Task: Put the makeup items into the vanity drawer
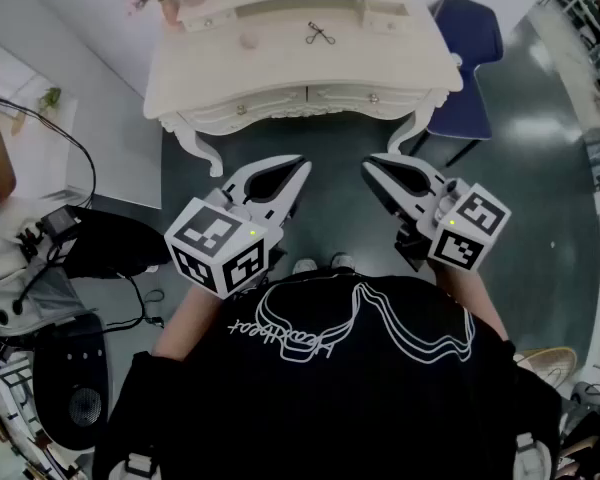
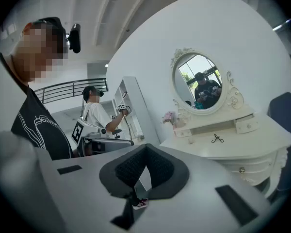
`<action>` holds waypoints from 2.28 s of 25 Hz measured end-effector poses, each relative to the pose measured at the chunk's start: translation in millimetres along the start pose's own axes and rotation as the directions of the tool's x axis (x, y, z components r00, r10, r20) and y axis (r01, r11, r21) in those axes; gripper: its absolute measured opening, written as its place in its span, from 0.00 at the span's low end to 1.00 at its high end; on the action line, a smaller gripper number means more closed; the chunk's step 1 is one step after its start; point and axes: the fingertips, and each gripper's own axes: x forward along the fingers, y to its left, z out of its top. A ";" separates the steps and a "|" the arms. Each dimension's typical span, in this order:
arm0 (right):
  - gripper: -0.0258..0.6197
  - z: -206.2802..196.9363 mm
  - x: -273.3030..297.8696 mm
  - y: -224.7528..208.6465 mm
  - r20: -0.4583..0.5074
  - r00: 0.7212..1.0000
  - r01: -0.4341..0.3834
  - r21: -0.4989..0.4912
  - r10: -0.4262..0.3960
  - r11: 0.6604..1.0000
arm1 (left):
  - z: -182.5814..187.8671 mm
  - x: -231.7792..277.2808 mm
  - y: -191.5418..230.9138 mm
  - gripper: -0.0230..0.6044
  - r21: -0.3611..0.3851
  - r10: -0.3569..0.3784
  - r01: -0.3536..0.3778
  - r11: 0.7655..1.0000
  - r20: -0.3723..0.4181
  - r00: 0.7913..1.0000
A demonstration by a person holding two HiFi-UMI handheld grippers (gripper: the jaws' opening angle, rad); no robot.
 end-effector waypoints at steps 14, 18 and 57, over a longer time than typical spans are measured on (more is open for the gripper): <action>0.05 0.2 38.5 11.2 -0.004 0.995 0.099 0.006 -0.099 0.995 | 5.7 -45.5 43.8 0.04 0.007 0.017 -0.018 1.000 0.041 0.999; 0.05 -0.5 47.7 16.8 0.008 0.995 0.100 0.021 -0.101 0.995 | 4.0 -50.6 47.5 0.04 0.015 0.008 -0.008 1.000 0.039 0.999; 0.05 126.4 137.5 -297.4 0.046 0.998 -0.050 0.123 0.045 0.991 | 120.1 213.3 206.3 0.04 0.037 0.116 -0.115 0.993 -0.018 0.993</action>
